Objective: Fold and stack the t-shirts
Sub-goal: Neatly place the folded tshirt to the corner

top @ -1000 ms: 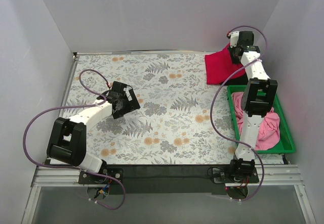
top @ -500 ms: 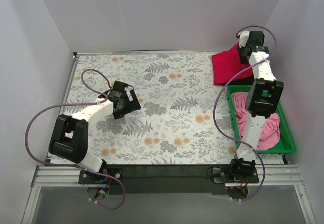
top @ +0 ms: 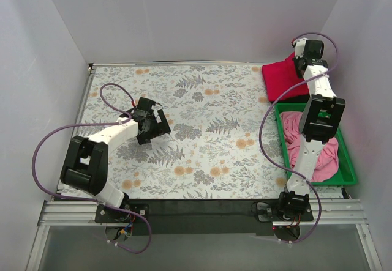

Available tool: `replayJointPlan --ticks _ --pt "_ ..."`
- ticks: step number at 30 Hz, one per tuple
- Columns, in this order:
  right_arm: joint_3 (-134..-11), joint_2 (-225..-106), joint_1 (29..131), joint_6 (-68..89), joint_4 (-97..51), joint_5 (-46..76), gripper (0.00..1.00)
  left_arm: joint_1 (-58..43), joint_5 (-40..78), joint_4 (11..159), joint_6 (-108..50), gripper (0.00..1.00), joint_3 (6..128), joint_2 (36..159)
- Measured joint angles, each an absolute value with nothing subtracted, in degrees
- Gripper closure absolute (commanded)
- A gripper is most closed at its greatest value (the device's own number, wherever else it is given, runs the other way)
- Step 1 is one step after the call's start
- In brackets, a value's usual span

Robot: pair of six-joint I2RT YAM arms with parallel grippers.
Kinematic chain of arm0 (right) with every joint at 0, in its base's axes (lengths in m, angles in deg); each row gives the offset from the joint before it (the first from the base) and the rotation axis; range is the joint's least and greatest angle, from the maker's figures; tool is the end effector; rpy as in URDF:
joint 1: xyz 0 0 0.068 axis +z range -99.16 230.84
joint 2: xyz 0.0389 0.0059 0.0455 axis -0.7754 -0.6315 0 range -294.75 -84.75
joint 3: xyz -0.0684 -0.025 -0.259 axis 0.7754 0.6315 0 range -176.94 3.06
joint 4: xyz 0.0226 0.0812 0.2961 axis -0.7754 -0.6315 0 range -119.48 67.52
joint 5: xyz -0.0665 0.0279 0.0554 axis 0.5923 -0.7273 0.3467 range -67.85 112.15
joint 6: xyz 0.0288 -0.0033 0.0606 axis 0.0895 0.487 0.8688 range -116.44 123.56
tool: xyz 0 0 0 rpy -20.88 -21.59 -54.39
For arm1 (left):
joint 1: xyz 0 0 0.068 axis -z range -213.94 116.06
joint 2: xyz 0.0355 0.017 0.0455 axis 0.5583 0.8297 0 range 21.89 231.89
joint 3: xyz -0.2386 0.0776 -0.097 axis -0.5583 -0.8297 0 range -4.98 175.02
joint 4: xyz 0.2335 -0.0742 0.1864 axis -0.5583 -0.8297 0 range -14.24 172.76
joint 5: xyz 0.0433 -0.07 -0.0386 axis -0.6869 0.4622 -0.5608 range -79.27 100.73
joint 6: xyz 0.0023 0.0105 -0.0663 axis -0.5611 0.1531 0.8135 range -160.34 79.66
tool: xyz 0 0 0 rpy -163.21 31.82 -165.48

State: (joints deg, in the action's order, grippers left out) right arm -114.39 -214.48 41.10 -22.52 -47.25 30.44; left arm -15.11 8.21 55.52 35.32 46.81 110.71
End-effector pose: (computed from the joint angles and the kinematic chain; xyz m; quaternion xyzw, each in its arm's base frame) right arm 0.5779 -0.1071 0.2330 -0.0950 0.8883 -0.1983 0.4031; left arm 0.3233 -0.1077 0.1294 -0.4681 0.8549 -0.1489 0.1669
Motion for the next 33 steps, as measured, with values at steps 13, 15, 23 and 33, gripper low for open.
replayJointPlan --ticks 13,15,23,33 --pt "-109.8 -215.2 39.9 -22.4 -41.1 35.1 0.85 -15.1 8.2 54.4 35.1 0.12 47.3 110.7" --pt "-109.6 -215.6 39.9 -22.1 -40.3 35.6 0.73 -15.1 8.2 54.4 35.0 0.12 47.3 110.7" --pt "-108.6 -216.1 39.6 -20.5 -37.3 41.5 0.37 -15.1 8.2 54.2 35.0 0.12 47.4 110.7" --pt "-100.9 -206.4 40.7 -16.4 -36.2 49.7 0.14 -15.1 6.7 52.5 34.6 0.10 50.8 107.1"
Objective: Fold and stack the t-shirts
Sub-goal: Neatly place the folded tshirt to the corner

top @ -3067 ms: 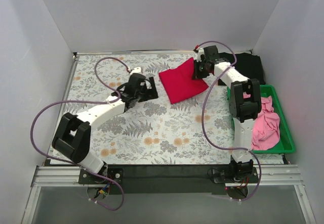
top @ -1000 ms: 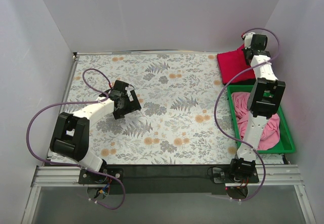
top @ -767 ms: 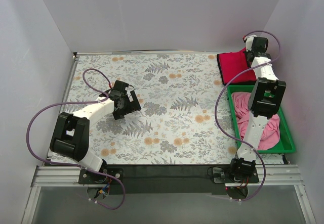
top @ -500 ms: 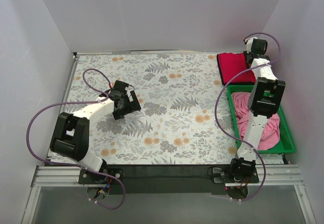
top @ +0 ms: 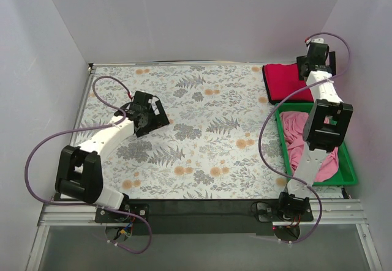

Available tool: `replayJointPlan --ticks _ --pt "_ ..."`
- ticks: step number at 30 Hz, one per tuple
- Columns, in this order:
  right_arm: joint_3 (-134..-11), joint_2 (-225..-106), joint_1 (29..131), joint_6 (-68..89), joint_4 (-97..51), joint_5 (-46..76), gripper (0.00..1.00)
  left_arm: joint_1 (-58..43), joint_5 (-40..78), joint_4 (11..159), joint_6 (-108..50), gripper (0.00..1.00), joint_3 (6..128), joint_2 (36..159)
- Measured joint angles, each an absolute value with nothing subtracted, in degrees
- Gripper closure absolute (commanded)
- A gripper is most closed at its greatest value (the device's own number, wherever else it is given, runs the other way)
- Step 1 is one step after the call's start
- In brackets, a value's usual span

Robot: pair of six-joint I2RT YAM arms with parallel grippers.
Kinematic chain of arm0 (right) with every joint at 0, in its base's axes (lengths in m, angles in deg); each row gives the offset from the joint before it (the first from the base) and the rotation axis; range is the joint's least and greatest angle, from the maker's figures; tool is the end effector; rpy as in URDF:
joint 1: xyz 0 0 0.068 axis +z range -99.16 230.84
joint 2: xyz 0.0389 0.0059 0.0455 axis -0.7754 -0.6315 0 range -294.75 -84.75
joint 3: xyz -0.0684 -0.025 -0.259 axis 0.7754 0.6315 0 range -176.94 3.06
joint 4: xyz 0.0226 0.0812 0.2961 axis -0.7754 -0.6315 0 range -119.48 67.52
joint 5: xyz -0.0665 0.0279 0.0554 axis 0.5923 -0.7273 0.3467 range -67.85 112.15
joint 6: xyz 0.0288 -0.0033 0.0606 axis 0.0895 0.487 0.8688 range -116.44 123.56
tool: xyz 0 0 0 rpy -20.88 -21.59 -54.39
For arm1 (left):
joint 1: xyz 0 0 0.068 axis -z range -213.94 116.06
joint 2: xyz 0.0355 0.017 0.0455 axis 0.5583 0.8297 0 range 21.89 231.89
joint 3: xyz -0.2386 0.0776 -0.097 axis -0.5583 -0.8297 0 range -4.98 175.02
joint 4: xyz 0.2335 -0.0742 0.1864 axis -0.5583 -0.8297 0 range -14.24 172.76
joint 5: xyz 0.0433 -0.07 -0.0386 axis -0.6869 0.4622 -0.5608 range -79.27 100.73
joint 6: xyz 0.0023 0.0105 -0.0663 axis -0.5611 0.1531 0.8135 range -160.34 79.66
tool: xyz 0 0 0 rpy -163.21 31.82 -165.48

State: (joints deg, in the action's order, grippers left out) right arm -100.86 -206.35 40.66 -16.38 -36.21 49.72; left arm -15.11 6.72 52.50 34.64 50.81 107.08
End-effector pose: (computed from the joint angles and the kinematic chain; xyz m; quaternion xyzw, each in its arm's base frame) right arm 0.5452 -0.1232 0.2395 0.0441 0.8539 -0.3241 0.4048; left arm 0.3307 -0.1088 0.1705 -0.4620 0.8468 -0.1679 0.2034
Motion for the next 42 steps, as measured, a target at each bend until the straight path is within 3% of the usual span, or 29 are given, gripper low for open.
replayJointPlan --ticks 3,16,24,29,35,42 --pt "-97.0 -198.4 41.3 -14.2 -36.6 48.6 0.02 -15.1 4.7 51.7 34.4 0.08 51.8 103.1" --pt "-72.6 -152.4 42.0 2.2 -34.6 36.0 0.02 -15.1 -13.6 52.6 28.9 0.02 51.6 75.1" --pt "-57.5 -129.0 51.6 2.7 -34.5 38.8 0.02 -15.1 -24.2 54.6 24.5 0.02 45.0 59.7" --pt "-47.8 -112.5 52.1 2.5 -39.1 39.4 0.02 -15.1 -25.3 57.7 21.8 0.02 41.0 50.5" --pt "-43.1 -104.5 52.1 1.8 -43.3 38.3 0.02 -15.1 -25.1 60.2 20.5 0.02 36.2 45.6" --pt "-39.5 -103.9 52.1 1.2 -46.4 36.9 0.02 -15.1 -23.1 62.7 19.9 0.02 34.2 45.1"
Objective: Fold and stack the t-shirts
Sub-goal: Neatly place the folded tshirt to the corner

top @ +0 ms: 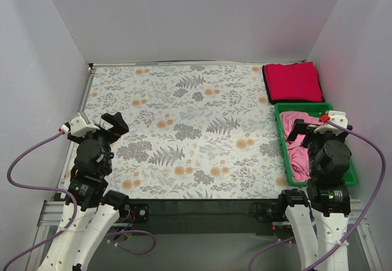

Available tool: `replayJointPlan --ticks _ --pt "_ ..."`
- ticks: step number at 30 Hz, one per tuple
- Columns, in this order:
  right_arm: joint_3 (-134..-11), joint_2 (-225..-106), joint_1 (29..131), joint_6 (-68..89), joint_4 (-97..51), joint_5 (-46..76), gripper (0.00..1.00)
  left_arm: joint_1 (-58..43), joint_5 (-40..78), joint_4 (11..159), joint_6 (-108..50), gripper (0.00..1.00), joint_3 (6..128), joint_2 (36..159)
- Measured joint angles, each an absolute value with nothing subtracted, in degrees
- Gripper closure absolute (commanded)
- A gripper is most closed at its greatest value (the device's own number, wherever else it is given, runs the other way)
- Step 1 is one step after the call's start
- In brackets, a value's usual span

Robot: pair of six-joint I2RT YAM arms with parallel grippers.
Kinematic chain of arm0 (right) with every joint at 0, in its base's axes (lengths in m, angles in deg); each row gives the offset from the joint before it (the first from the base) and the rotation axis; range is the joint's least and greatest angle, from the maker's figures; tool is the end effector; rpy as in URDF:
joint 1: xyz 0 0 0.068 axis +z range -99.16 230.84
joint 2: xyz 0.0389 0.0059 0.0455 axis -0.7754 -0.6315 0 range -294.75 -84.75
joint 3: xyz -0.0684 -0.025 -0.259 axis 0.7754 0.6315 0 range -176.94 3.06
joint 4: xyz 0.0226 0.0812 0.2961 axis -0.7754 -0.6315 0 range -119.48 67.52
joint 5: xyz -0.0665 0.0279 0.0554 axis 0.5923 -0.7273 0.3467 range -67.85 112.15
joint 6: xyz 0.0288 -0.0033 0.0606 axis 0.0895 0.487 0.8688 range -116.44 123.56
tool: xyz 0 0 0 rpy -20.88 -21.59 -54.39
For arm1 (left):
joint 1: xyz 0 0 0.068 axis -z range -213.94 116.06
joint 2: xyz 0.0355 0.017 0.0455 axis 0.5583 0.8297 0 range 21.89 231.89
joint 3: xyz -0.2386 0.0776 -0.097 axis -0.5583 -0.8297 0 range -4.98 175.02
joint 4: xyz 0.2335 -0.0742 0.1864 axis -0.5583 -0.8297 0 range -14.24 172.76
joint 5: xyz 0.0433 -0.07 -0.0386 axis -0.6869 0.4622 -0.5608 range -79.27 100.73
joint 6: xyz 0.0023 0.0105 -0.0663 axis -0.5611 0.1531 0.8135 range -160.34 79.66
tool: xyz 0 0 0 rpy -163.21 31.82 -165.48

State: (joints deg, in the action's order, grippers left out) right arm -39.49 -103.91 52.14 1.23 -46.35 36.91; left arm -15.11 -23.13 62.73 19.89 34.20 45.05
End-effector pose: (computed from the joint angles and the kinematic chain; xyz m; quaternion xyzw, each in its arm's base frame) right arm 0.1465 -0.0104 0.3696 0.0681 0.7067 -0.0975 0.6974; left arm 0.1659 -0.0250 0.3462 -0.4331 0.5843 -0.2509 0.6388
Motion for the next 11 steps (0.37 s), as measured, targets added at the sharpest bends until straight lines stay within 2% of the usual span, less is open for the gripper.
replayJointPlan --ticks 11 --pt "-39.1 -103.6 52.1 0.6 -46.4 34.8 0.02 -15.1 -21.3 65.2 22.6 0.02 31.0 44.9"
